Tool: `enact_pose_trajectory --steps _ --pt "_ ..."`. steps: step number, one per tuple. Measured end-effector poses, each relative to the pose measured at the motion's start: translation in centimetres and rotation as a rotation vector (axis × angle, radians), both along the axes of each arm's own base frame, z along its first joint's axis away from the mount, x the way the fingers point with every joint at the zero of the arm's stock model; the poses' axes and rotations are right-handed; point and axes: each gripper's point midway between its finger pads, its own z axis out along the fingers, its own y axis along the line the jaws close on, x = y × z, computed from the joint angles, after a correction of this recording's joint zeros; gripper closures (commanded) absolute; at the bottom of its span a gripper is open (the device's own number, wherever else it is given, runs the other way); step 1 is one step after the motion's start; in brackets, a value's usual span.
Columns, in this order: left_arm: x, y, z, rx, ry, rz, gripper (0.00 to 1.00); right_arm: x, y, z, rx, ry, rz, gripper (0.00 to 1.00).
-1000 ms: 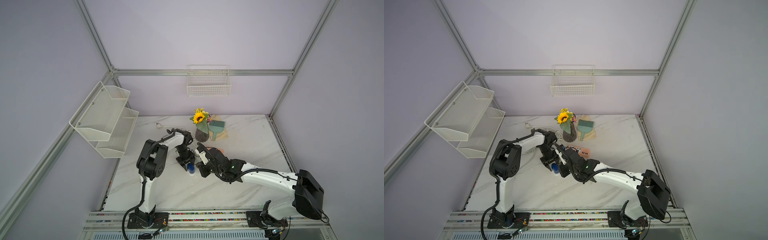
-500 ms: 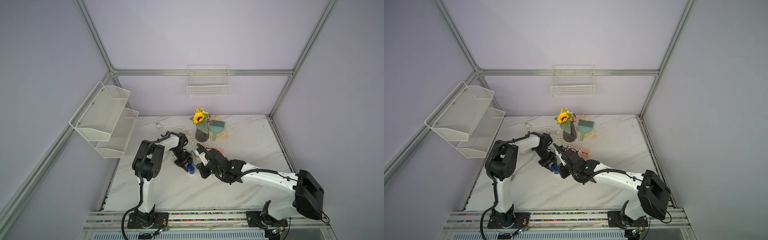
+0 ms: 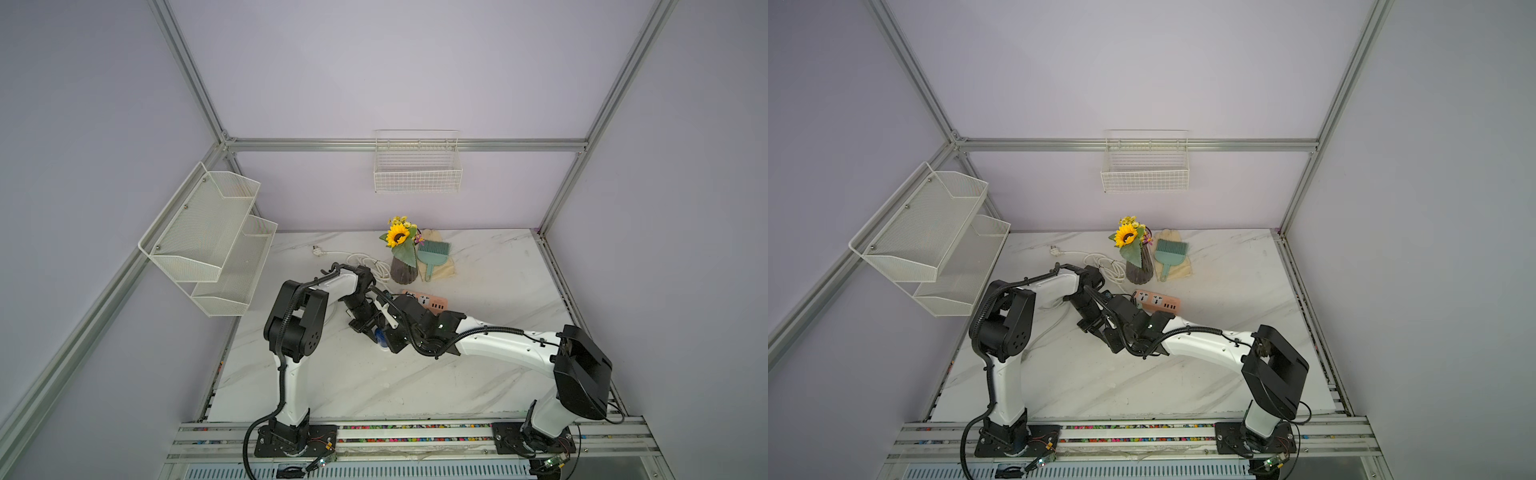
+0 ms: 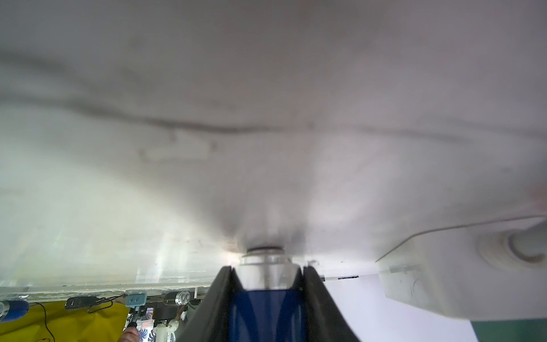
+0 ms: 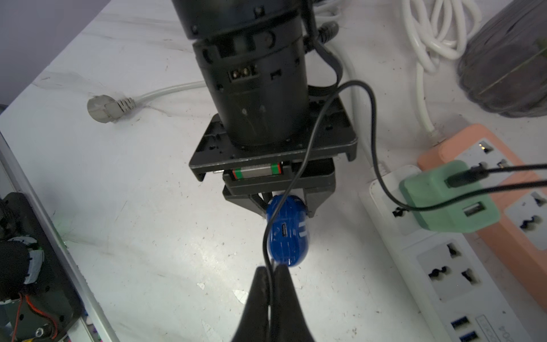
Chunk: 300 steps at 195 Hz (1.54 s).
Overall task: Charge the electric shaver
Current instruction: Insert the charging cable into the electric shaver.
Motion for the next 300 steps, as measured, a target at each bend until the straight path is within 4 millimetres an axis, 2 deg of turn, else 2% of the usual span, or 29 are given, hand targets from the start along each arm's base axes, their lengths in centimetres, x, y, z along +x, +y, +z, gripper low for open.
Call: enact_pose_trajectory --steps 45,130,206,246,300 --pt "-0.1 0.0 0.0 0.001 0.003 -0.003 0.77 0.8 1.0 -0.6 -0.073 -0.017 0.03 1.0" --pt "0.4 -0.2 0.2 -0.003 0.005 -0.004 0.81 1.0 1.1 -2.0 -0.186 -0.016 0.102 1.0" --pt "0.4 -0.2 0.2 -0.003 0.009 -0.01 0.82 1.7 1.8 -1.0 -0.211 -0.061 0.137 1.0" --pt "0.6 -0.2 0.1 0.0 0.007 -0.011 0.82 2.1 2.1 -1.9 -0.237 -0.061 0.148 1.0" --pt "0.6 -0.3 0.1 -0.002 0.006 -0.013 0.82 2.1 1.7 -2.0 -0.256 -0.053 0.15 1.0"
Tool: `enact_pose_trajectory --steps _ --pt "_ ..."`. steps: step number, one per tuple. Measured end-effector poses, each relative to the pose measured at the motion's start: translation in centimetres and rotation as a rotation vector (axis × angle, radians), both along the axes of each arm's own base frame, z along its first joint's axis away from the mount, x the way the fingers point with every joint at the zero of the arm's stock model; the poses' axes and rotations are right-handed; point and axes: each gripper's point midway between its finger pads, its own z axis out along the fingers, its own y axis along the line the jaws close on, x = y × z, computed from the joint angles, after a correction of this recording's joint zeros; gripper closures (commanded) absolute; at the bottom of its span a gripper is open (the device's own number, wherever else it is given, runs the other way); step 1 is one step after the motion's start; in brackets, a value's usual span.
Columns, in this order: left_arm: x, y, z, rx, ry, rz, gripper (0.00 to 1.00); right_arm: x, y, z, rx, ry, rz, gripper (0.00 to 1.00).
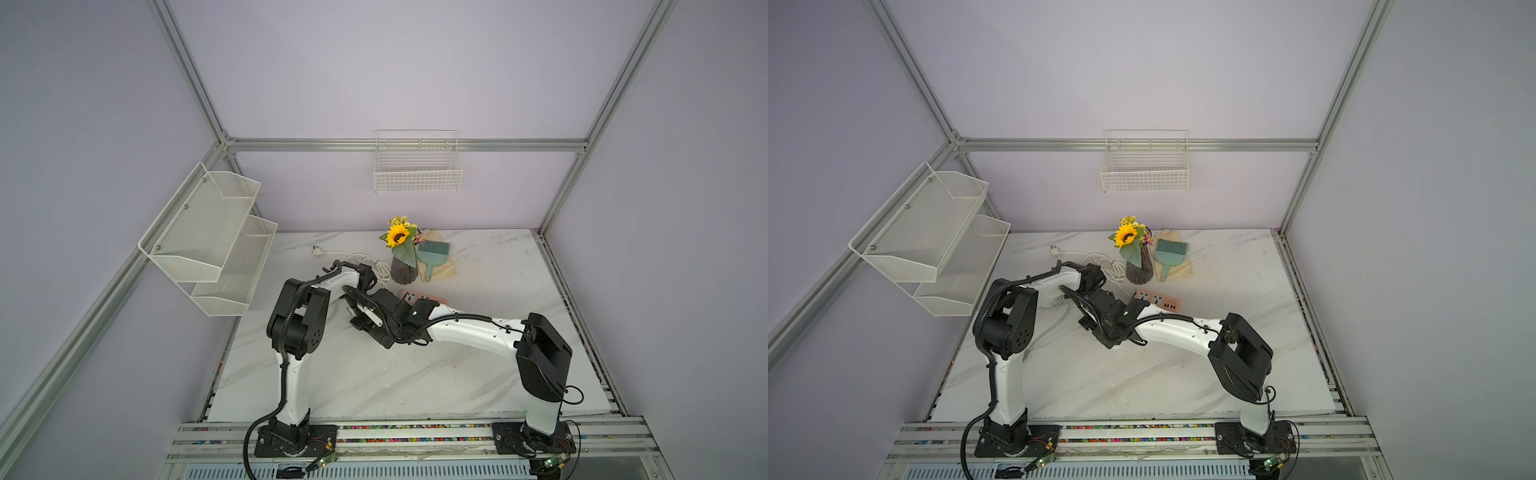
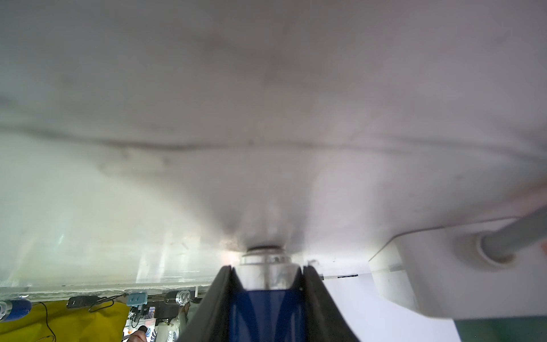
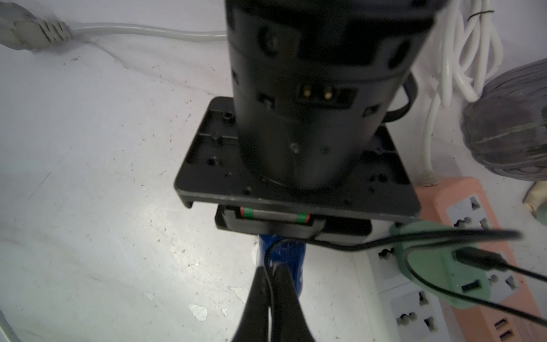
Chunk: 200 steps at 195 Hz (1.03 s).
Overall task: Charge the electric shaver
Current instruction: Insert the charging cable into the electric shaver.
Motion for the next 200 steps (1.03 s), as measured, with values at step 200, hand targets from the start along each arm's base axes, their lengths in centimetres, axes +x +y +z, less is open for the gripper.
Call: enact_pose_trajectory --steps 200 --pt "0.0 0.0 0.0 -0.002 -0.001 -0.006 0.82 0.5 -0.9 0.0 -0.032 0.044 -0.006 1.0"
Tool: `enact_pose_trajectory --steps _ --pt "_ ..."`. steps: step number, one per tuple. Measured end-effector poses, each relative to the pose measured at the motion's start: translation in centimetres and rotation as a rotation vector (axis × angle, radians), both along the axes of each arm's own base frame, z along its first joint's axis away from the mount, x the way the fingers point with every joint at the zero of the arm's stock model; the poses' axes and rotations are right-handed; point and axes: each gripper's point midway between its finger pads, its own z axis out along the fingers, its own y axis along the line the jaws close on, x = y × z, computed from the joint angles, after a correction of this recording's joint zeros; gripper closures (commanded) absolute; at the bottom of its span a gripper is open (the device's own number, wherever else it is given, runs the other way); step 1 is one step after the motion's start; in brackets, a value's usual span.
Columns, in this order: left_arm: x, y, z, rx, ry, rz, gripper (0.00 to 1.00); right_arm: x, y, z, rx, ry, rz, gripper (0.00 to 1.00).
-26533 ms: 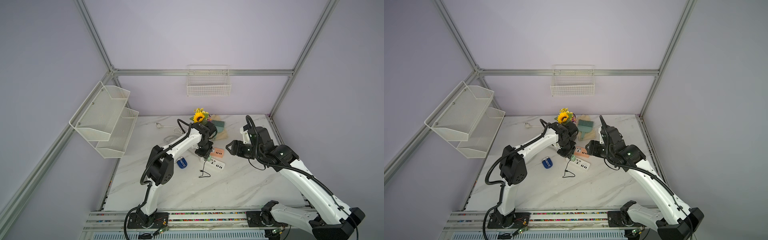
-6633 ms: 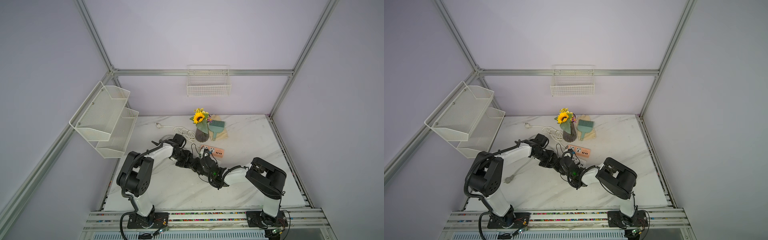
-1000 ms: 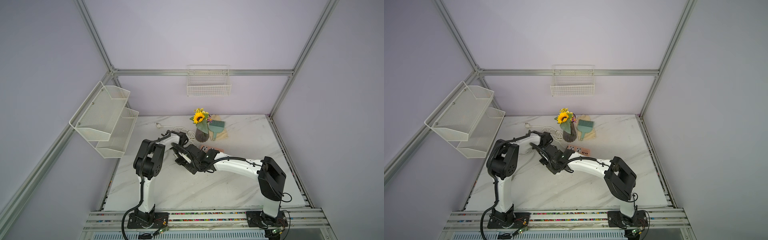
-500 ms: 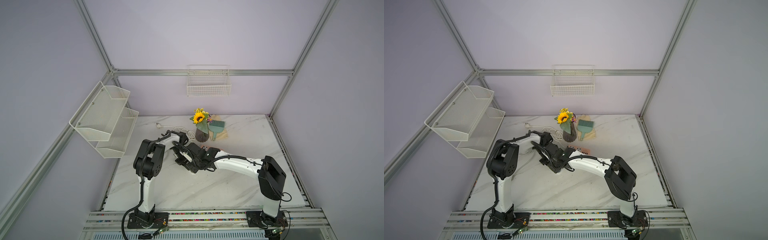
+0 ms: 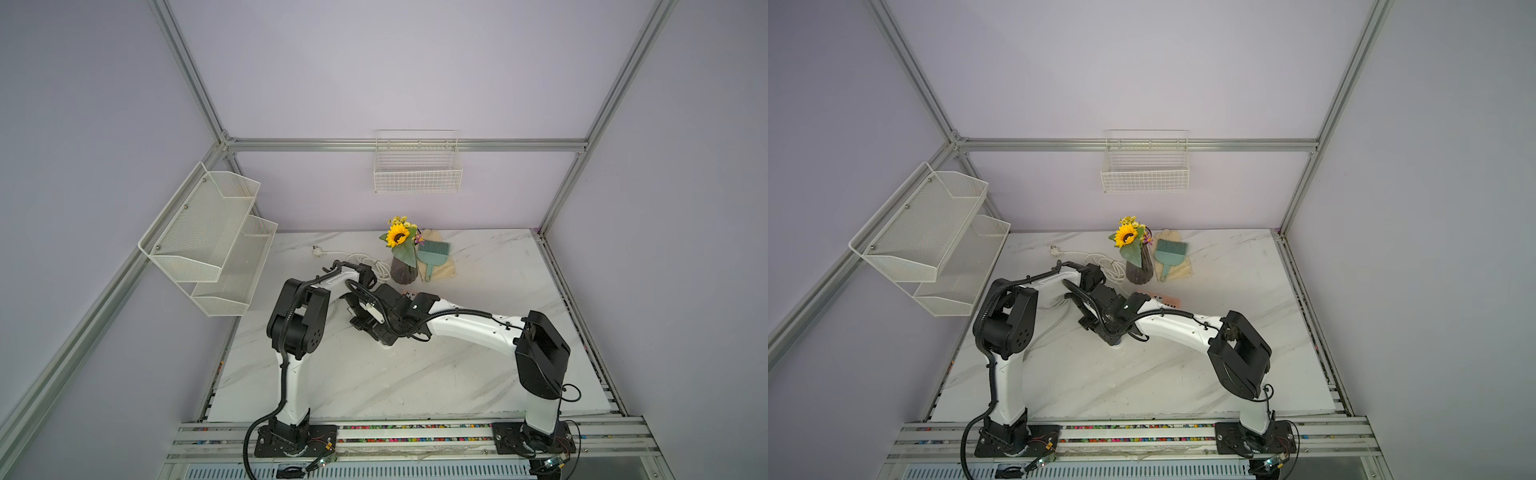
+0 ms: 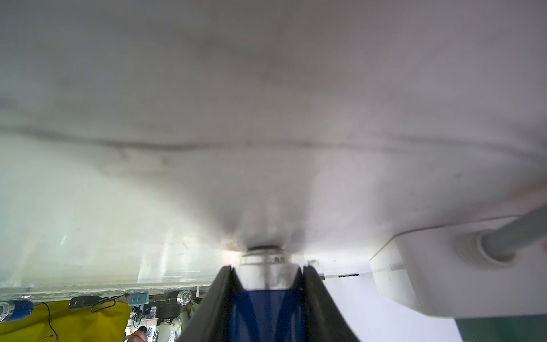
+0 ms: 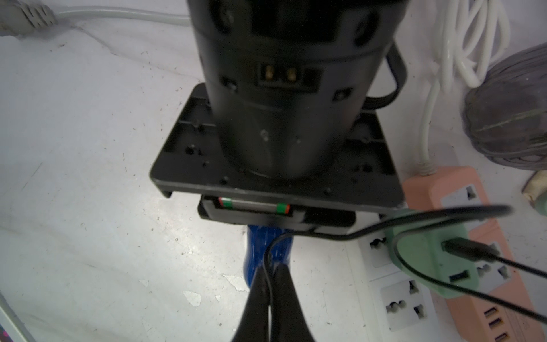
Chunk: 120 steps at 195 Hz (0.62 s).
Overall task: Charge the electric shaver
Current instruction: Insert the charging cable into the electric shaver.
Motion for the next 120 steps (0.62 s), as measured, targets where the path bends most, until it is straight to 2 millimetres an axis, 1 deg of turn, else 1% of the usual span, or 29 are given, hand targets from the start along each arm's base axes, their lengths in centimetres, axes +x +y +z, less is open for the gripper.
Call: enact_pose_trajectory --steps 38,120 --pt "0.08 -0.02 0.01 0.0 0.001 0.0 0.82 -0.02 0.55 -0.05 0.001 0.004 0.004 1.0" --pt "0.13 -0.04 0.0 0.001 0.003 0.0 0.82 -0.06 0.52 -0.22 0.002 0.009 -0.013 1.0"
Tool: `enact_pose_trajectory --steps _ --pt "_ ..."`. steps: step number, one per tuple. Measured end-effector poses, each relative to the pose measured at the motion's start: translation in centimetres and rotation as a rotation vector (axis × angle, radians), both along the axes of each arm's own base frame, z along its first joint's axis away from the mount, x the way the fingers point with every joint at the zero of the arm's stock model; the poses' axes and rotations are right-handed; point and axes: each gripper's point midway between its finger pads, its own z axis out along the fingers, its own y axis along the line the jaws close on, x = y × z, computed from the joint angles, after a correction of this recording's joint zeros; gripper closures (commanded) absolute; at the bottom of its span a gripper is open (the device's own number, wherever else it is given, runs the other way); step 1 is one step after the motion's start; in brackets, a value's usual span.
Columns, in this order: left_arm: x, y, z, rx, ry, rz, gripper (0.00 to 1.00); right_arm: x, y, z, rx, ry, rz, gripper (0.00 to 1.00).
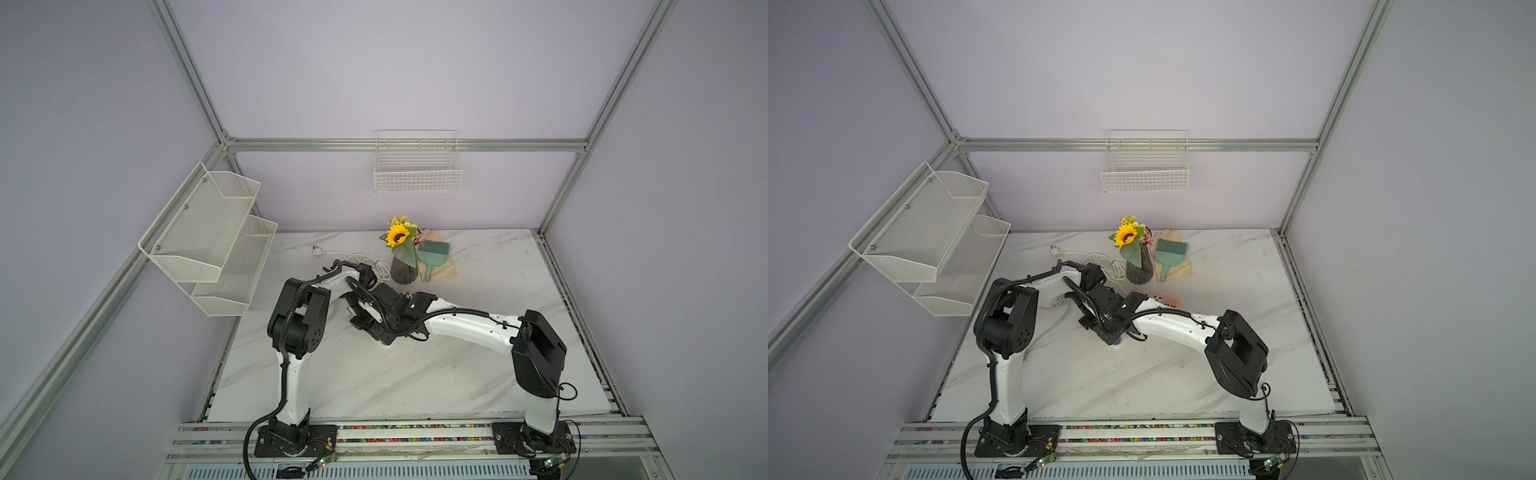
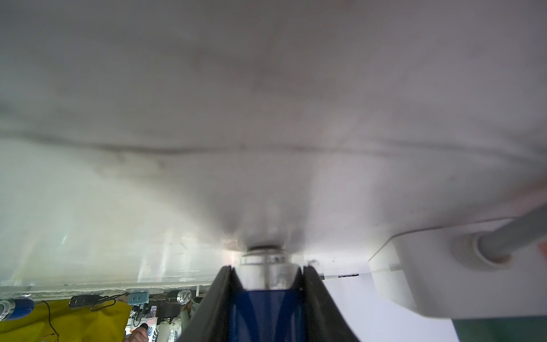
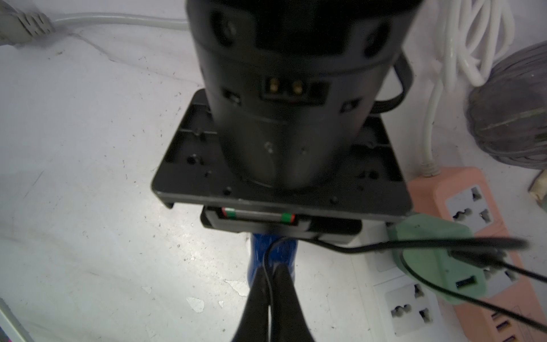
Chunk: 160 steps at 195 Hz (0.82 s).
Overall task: Charge the electric shaver
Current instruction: Insert the charging cable into the electric shaver.
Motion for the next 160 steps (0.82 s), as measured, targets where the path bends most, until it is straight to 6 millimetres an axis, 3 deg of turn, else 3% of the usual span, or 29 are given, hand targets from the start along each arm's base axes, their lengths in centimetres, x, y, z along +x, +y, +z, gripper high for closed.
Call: enact_pose_trajectory --steps 160 --pt "0.02 0.04 -0.05 0.004 -0.001 -0.001 0.83 -0.14 -0.38 -0.33 -0.004 0.004 -0.006 1.0"
